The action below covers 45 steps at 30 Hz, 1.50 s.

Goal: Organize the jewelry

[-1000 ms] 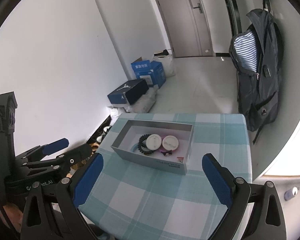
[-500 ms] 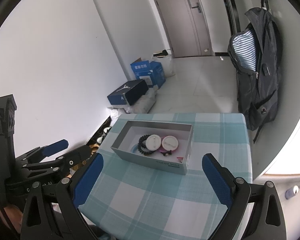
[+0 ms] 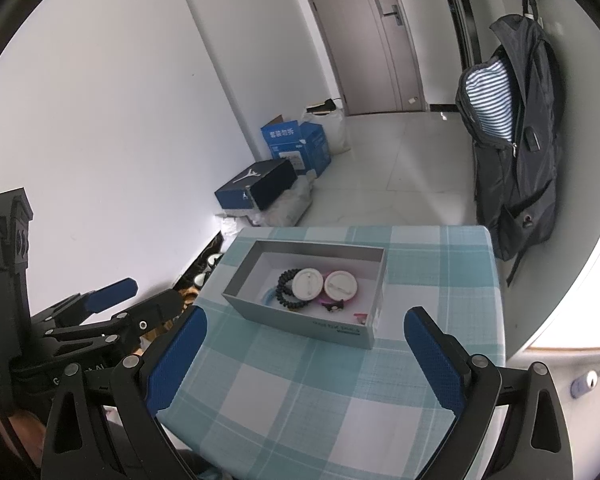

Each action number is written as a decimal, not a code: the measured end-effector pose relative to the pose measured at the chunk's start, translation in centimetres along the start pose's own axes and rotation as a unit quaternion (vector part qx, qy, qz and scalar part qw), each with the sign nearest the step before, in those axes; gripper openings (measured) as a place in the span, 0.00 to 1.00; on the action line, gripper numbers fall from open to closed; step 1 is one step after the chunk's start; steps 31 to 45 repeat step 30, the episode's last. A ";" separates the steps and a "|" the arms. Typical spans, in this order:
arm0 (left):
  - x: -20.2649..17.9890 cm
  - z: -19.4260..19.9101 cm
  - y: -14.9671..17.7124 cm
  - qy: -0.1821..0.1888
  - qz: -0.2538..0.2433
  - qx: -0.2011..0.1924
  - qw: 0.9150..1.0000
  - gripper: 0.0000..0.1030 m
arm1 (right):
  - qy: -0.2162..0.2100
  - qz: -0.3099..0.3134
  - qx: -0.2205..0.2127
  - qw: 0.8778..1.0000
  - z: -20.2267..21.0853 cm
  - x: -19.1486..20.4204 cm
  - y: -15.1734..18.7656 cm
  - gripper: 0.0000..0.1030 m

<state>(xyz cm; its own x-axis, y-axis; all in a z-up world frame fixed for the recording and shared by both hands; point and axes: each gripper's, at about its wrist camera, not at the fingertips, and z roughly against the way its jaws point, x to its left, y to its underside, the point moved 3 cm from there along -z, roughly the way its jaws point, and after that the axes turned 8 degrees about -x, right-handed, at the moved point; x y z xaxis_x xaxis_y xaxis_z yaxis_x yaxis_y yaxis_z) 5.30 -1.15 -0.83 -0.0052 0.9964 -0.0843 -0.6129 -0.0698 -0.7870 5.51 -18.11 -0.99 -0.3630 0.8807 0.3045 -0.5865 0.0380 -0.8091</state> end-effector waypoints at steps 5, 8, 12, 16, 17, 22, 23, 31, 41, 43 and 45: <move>0.0 0.0 0.0 0.000 0.001 0.001 1.000 0.81 | 0.002 -0.001 0.001 1.000 0.0 0.1 0.0 0.97; 0.0 0.1 0.0 0.003 0.003 0.002 1.000 0.81 | 0.002 -0.002 0.001 1.000 0.0 0.1 0.0 0.97; 0.1 0.3 -0.1 0.006 0.007 -0.001 1.000 0.81 | 0.002 -0.001 0.001 1.000 -0.1 0.1 0.1 0.97; 0.1 0.3 -0.2 0.006 0.007 -0.001 1.000 0.81 | 0.003 -0.002 0.003 1.000 -0.1 0.0 0.2 0.97; 0.1 0.3 -0.1 0.006 0.007 -0.001 1.000 0.81 | 0.003 -0.002 0.003 1.000 -0.1 0.0 0.2 0.97; -0.2 0.6 -0.3 0.006 -0.001 -0.006 1.000 0.81 | 0.005 -0.002 0.004 1.000 -0.2 -0.1 0.2 0.97; -0.1 0.5 -0.2 0.006 -0.001 -0.006 1.000 0.81 | 0.006 -0.002 0.004 1.000 -0.2 -0.1 0.1 0.97; -0.4 0.7 -0.2 0.009 -0.006 -0.016 1.000 0.81 | 0.012 -0.002 0.002 1.000 -0.2 -0.2 0.1 0.97; -0.4 0.7 -0.2 0.009 -0.006 -0.016 1.000 0.81 | 0.012 -0.002 0.002 1.000 -0.2 -0.2 0.1 0.97; -0.4 0.7 -0.2 0.009 -0.006 -0.016 1.000 0.81 | 0.012 -0.002 0.002 1.000 -0.2 -0.2 0.1 0.97; -0.4 0.7 -0.2 0.009 -0.006 -0.016 1.000 0.81 | 0.012 -0.002 0.002 1.000 -0.2 -0.2 0.1 0.97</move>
